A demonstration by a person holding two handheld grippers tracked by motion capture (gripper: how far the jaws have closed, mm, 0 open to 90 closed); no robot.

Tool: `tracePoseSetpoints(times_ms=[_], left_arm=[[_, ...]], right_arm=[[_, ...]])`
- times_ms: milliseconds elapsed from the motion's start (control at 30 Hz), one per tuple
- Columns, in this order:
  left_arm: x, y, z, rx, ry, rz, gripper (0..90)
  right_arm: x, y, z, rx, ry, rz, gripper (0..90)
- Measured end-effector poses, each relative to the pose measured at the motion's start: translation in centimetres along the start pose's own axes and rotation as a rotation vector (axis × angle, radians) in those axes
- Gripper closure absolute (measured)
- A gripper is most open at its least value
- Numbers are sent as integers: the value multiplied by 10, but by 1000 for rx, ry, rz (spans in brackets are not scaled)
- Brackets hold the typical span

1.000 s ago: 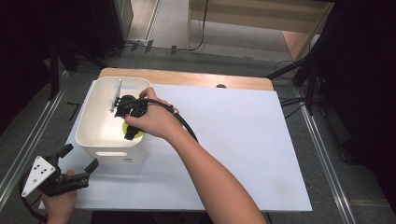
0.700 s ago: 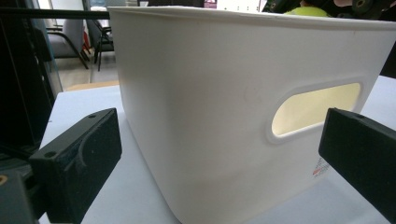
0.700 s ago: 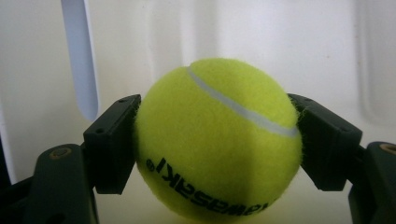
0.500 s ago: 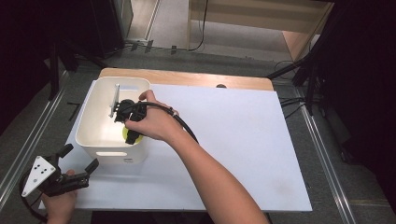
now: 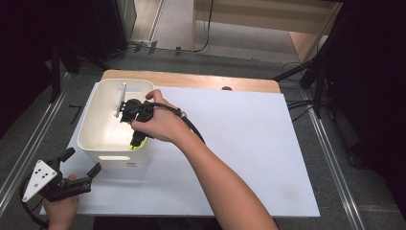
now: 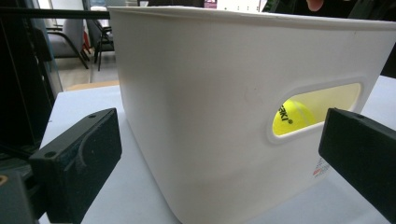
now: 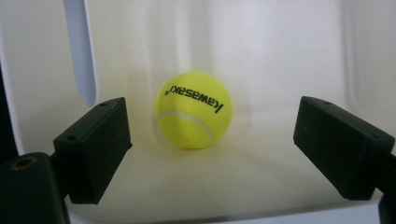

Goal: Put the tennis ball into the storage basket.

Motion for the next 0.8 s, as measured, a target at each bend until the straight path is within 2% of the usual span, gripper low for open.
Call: tracePoseSetpoints(times_ms=[133, 200, 233, 267, 367, 400, 533, 800], left_arm=[[0, 0, 0, 1, 1, 1, 0], [0, 0, 0, 2, 2, 0, 0], [0, 0, 0, 2, 1, 0, 0], [0, 0, 0, 1, 1, 1, 0], [0, 0, 0, 2, 3, 0, 0], [0, 0, 0, 2, 3, 0, 0], [0, 0, 0, 2, 4, 0, 0], [0, 0, 0, 4, 9, -2, 0]], right_arm=[[-2, -8, 3, -31, 6, 3, 84], [-2, -11, 4, -44, 10, -2, 9], [-3, -14, 5, -57, 7, -2, 0], [-3, -15, 6, -63, -1, -2, 0], [-4, -22, 9, -88, 21, 15, 0], [-5, -24, 10, -91, 10, 15, 0], [-6, -31, 16, -117, 29, 35, 0], [-8, -38, 29, -134, 56, 53, 0]])
Point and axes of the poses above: each handheld gripper's, and its own axes: y roughly forward along the jaws, z roughly out of its underside, x roughly to its left, the point moved 4 cm from there along y, roughly forward along the jaws, and after that the axes turned 5 degrees about -z, right-handed, at the moved point
